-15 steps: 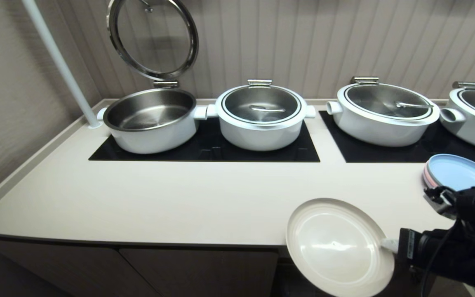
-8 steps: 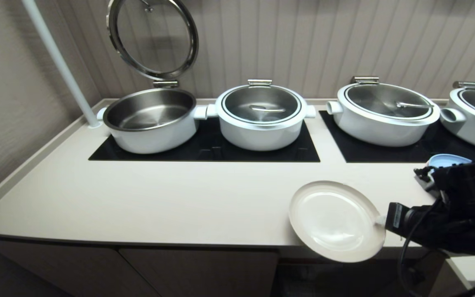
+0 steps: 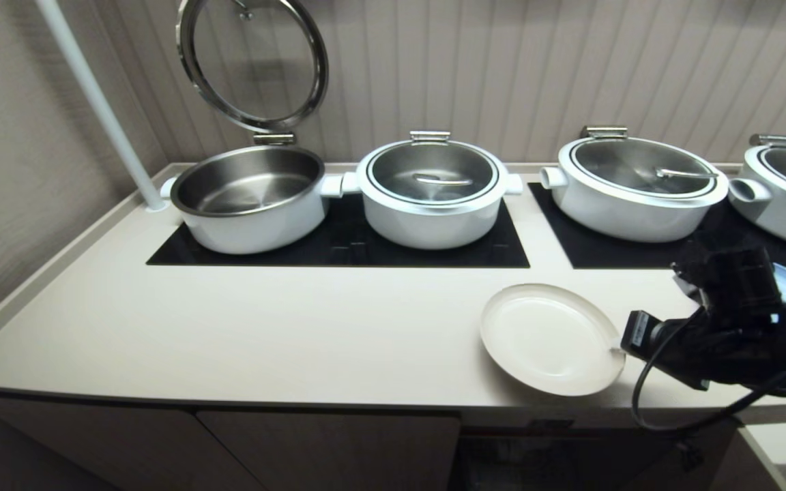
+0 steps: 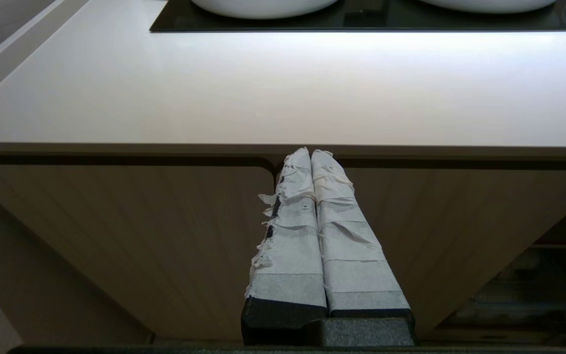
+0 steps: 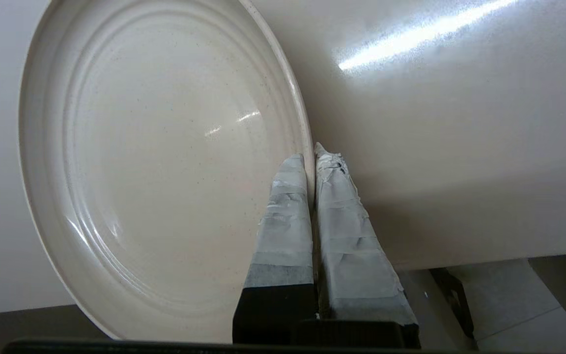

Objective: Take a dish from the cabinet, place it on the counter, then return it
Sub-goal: Place it on the table

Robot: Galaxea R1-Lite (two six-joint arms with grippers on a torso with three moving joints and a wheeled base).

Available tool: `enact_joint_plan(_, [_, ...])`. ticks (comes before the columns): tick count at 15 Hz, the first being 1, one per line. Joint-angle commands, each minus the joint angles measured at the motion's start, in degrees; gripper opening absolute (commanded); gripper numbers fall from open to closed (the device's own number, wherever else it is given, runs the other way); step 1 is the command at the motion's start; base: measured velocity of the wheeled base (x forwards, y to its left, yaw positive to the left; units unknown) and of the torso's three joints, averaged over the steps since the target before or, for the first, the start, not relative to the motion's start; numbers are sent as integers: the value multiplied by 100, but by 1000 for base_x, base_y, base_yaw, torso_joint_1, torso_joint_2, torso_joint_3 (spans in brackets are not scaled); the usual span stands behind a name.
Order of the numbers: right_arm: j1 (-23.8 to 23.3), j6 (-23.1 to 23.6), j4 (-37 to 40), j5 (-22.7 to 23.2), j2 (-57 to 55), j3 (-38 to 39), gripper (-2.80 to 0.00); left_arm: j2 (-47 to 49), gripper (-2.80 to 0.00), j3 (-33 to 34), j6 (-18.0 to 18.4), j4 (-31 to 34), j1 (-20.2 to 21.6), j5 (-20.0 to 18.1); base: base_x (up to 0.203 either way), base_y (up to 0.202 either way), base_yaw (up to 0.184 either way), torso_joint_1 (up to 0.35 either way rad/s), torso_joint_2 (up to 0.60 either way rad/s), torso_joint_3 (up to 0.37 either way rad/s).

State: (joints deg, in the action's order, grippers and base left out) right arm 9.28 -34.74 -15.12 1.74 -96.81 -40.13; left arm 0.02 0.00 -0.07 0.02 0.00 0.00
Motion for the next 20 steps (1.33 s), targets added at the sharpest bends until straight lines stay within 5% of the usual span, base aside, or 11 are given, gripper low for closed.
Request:
enact_joint_plan(1, [-1,-25,-9,2,-187,-166,-280,-2,-280,0,-1,-2,0,0,0,0,0,0,0,0])
enact_joint_plan(20, [-5,-16,-89,-16,-1040,-810,-280,-2,-280,0,-1,-2,0,0,0,0,0,0,0,0])
